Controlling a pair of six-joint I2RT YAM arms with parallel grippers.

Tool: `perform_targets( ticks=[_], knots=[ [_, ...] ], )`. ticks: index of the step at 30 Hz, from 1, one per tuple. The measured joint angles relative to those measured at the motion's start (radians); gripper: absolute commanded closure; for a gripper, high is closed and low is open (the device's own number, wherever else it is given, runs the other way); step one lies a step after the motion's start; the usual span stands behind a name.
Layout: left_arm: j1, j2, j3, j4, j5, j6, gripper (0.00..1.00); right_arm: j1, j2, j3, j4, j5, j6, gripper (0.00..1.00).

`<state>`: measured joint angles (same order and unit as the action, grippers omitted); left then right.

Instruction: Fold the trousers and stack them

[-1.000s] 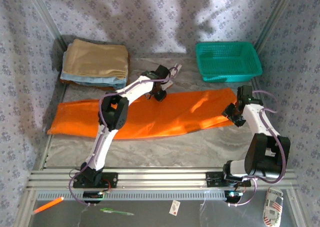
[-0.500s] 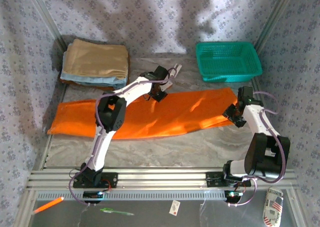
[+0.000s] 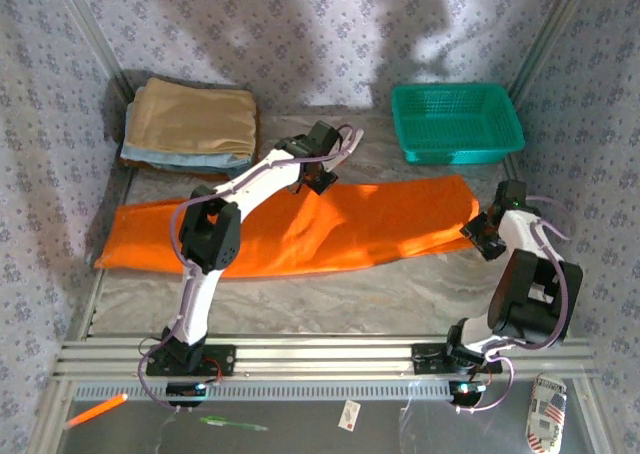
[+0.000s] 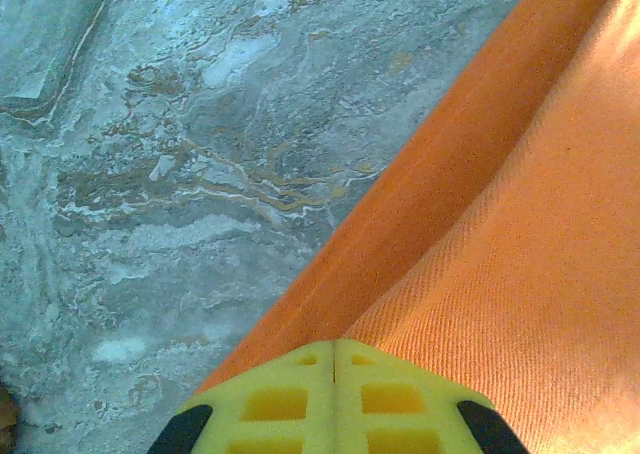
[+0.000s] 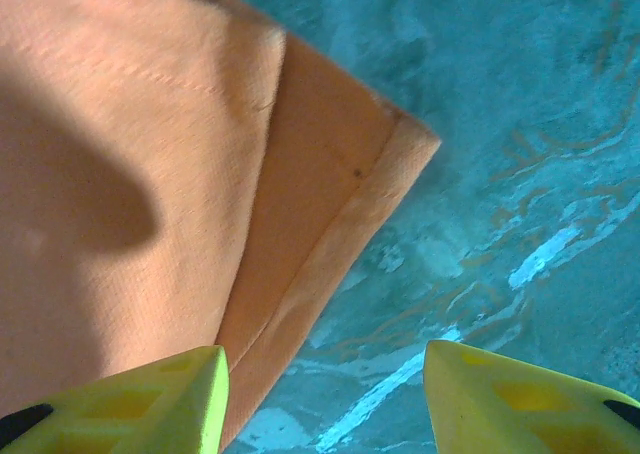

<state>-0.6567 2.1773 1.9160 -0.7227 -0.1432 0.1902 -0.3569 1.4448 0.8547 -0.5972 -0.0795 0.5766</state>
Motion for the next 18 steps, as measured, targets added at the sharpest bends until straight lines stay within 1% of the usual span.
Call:
perform_targets(
  ticks=[1, 3, 5, 7, 10, 15, 18],
  knots=[
    [0.000, 0.000, -0.006, 0.013, -0.005, 0.000, 1.00, -0.017, 0.008, 0.002, 0.005, -0.011, 0.002, 0.47],
    [0.002, 0.000, -0.022, 0.039, -0.014, -0.002, 1.00, -0.053, 0.031, 0.016, 0.012, -0.034, 0.007, 0.57],
    [0.003, 0.000, -0.039, 0.063, -0.018, -0.010, 1.00, -0.077, 0.056, 0.036, 0.019, -0.051, 0.014, 0.65],
    [0.007, 0.000, -0.056, 0.086, -0.018, -0.019, 1.00, -0.089, 0.084, 0.061, 0.023, -0.068, 0.018, 0.70],
    [0.016, -0.004, -0.082, 0.119, -0.015, -0.031, 1.00, -0.093, 0.132, 0.106, 0.031, -0.089, 0.018, 0.69],
    [0.035, -0.014, -0.116, 0.166, -0.002, -0.043, 1.00, -0.092, 0.178, 0.158, 0.032, -0.100, 0.016, 0.59],
    [0.042, -0.029, -0.147, 0.193, 0.002, -0.045, 1.00, -0.092, 0.196, 0.190, 0.029, -0.100, 0.016, 0.59]
  ],
)
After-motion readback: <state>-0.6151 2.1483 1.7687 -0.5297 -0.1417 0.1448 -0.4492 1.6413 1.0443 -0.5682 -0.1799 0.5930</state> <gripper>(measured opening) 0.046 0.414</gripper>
